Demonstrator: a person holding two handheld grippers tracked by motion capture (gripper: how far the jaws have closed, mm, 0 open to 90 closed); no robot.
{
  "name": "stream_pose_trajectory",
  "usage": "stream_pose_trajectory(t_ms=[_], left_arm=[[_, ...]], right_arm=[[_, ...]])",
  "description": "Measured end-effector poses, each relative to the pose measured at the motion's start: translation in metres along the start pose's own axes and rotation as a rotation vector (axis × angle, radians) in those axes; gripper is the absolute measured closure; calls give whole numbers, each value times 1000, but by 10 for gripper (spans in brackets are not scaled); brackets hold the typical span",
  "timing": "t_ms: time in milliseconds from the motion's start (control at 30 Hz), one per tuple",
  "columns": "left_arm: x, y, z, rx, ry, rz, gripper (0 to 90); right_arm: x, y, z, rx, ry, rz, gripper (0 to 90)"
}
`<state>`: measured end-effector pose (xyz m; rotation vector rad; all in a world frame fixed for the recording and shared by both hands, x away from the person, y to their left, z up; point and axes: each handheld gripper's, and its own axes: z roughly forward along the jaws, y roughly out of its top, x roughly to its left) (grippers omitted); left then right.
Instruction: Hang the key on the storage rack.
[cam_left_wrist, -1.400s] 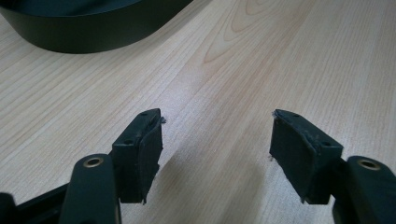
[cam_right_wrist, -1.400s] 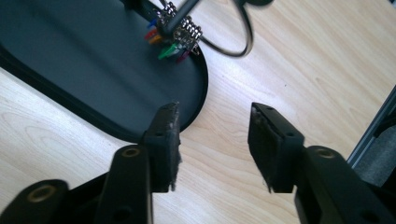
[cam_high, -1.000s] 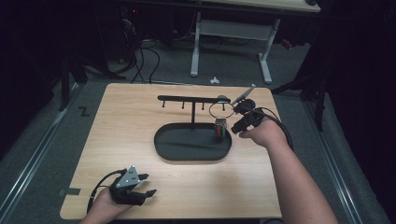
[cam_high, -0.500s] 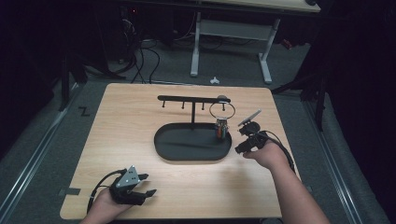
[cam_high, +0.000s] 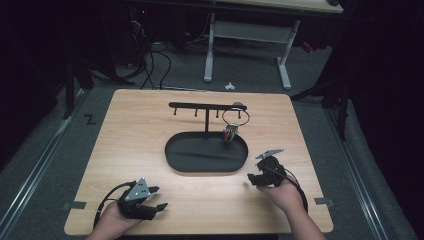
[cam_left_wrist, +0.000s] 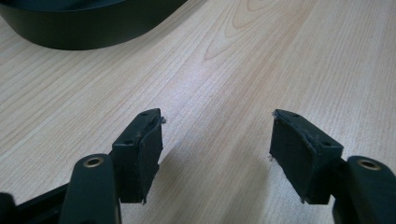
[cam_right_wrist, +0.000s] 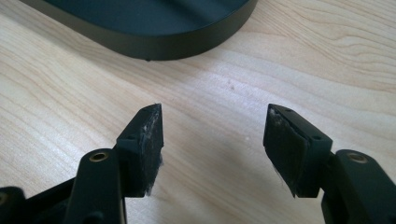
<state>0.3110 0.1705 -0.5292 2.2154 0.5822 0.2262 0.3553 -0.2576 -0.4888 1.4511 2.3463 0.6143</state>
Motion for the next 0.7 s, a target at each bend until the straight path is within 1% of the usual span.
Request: stream_pose_trajectory(t_ms=[33,67,167,200,267,300,333,367,400,433,467,500,533,600,633,700], left_arm=[[0,0,0,1,0,1,347],[0,0,0,4,-2,2,348],[0,0,1,7,0,3,348],[0,0,1,9,2,4,348],[-1,0,0,17,12,12,348],[-1,0,0,14,20,14,348],[0,0,-2,9,29,10,348],[1,0,-2,-2,37,2,348],[2,0,-4,-13,45,-7,347],[4,0,-4,-23,52,-18,347],[5,0,-5,-32,58,-27,347],[6,0,-6,-34,62,-35,347],[7,0,-6,-40,69,-44,347],[7,0,-5,-43,80,-51,348],[7,0,-5,-44,81,-49,347],[6,0,-4,-38,80,-42,347]], right_arm=[[2,-3,-1,-16,-1,0,382],[5,-8,-1,-45,-4,-6,380],[18,-24,-2,-118,3,4,375],[22,-29,-1,-143,4,8,371],[31,-40,-1,-194,-3,33,371],[36,-49,-3,-257,-14,52,372],[39,-55,-4,-308,-19,61,385],[42,-64,-7,-347,-23,64,392],[42,-64,-9,-344,-20,60,364],[42,-64,-13,-356,-30,43,358],[41,-66,-16,-382,-67,19,362],[39,-68,-17,-396,-90,17,359],[36,-69,-16,-402,-88,35,350],[31,-70,-13,-394,-68,82,337],[29,-71,-11,-391,-67,87,343],[28,-72,-9,-402,-77,65,357]])
